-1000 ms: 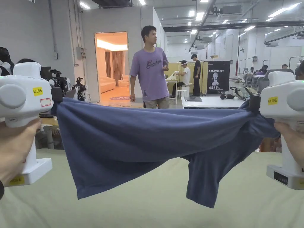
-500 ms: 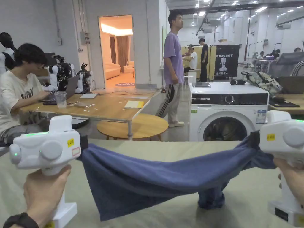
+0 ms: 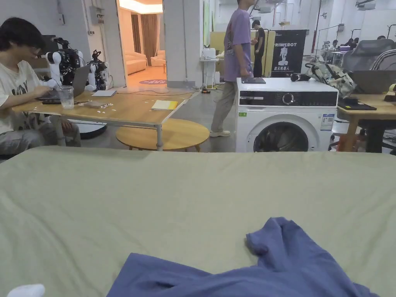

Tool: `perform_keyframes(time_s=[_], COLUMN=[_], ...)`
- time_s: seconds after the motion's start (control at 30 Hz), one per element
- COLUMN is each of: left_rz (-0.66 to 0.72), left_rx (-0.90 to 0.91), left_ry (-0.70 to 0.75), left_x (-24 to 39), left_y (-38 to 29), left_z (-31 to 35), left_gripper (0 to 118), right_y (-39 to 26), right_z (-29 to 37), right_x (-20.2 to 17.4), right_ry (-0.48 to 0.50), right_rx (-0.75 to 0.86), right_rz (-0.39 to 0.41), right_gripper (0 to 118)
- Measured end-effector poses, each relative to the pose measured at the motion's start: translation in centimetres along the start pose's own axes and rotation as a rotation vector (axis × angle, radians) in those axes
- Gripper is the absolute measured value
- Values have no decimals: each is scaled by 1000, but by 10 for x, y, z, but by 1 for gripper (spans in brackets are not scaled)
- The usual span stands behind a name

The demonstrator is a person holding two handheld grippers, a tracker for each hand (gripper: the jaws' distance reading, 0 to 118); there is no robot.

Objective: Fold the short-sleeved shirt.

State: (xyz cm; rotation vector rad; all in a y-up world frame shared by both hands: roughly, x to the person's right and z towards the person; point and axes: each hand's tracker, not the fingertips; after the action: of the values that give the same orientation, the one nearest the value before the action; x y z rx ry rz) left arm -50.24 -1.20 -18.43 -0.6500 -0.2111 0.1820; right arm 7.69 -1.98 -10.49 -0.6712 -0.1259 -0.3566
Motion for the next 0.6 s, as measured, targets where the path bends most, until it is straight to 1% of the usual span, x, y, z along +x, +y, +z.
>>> perform_keyframes(time_s=[0.07,0.17,0.27,0.3,0.33,0.37,0.4,0.43,0.47,0.5,0.57,0.6], left_rz=[-6,9,-9,-23,-20,-19,-9,7,33,82,108,62], left_rx=[-15,-56,-75,-72,-76,-73,-53,-18,31,71,206,229], left_ry=[24,7,30,66,55,52,40,15,-54,-135,-218,-169], left_x=[-4,-9,-6,-6,-6,-8,-9,-9,-8,-6,10,20], left_y=[-17,-34,-47,-50,-52,-54,-53,-51,-47,-41,-27,-18], left_z=[13,27,36,37,38,39,42,46,55,64,83,90], left_gripper=[1,1,0,0,0,5,23,65,87,89,89,89], right_y=[-18,-35,-44,-47,-49,-50,-50,-52,-50,-47,-40,-35], right_z=[14,31,41,43,44,44,47,50,56,66,81,86], right_x=[8,14,14,13,13,11,9,11,10,7,-2,-12], right_ry=[9,-19,-11,-12,-11,-17,-39,-48,-49,-28,-12,1], right_rx=[-59,-68,-62,-59,-56,-37,-12,11,22,87,180,219], right_rz=[11,54,45,49,58,84,119,128,128,123,142,174], right_gripper=[4,4,5,12,36,61,81,84,84,84,84,84])
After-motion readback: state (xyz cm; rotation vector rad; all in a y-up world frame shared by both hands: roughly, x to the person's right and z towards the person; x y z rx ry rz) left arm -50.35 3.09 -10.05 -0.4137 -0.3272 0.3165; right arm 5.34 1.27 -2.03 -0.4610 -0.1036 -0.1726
